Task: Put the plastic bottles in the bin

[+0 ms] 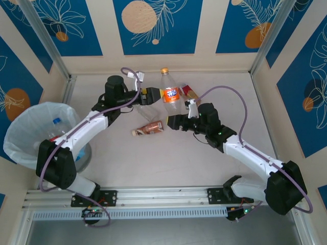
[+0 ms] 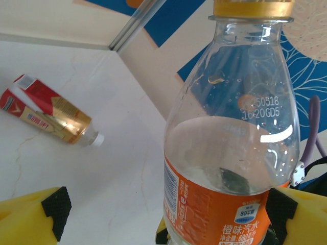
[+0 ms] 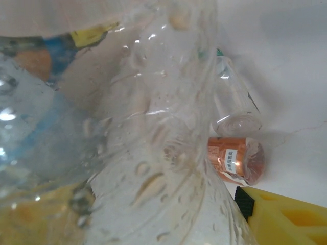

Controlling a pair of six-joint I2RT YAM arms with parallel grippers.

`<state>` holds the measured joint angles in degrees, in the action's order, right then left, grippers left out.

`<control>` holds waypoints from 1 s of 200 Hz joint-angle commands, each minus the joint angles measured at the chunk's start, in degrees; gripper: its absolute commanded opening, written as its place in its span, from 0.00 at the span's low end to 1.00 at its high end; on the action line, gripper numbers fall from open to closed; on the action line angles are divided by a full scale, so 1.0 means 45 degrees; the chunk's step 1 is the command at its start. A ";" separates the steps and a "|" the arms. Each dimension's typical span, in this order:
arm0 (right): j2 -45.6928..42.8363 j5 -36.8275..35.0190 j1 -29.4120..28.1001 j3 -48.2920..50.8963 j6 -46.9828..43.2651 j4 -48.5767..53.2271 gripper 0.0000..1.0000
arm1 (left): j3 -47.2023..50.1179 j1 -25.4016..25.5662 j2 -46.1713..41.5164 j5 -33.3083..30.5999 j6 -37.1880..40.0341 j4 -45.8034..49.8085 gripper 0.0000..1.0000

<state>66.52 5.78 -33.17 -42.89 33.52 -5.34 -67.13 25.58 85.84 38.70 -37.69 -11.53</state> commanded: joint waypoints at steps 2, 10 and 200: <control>-0.0291 0.1279 -0.0685 -0.0028 -0.0614 -0.0901 0.00 | -0.0447 0.0368 0.0530 0.0524 -0.0532 -0.1691 0.99; -0.0271 0.1058 -0.0715 -0.0075 -0.0410 -0.0811 0.00 | -0.0386 0.0451 0.0584 0.0868 -0.0639 -0.2287 0.99; 0.0823 0.0824 -0.1067 -0.0858 -0.0453 -0.0816 0.05 | 0.0057 0.0692 0.0504 0.2316 -0.0259 -0.4112 0.72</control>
<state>70.08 9.06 -37.56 -45.06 32.49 -6.79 -65.58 28.03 88.86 46.54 -39.44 -28.73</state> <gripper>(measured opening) 0.720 0.770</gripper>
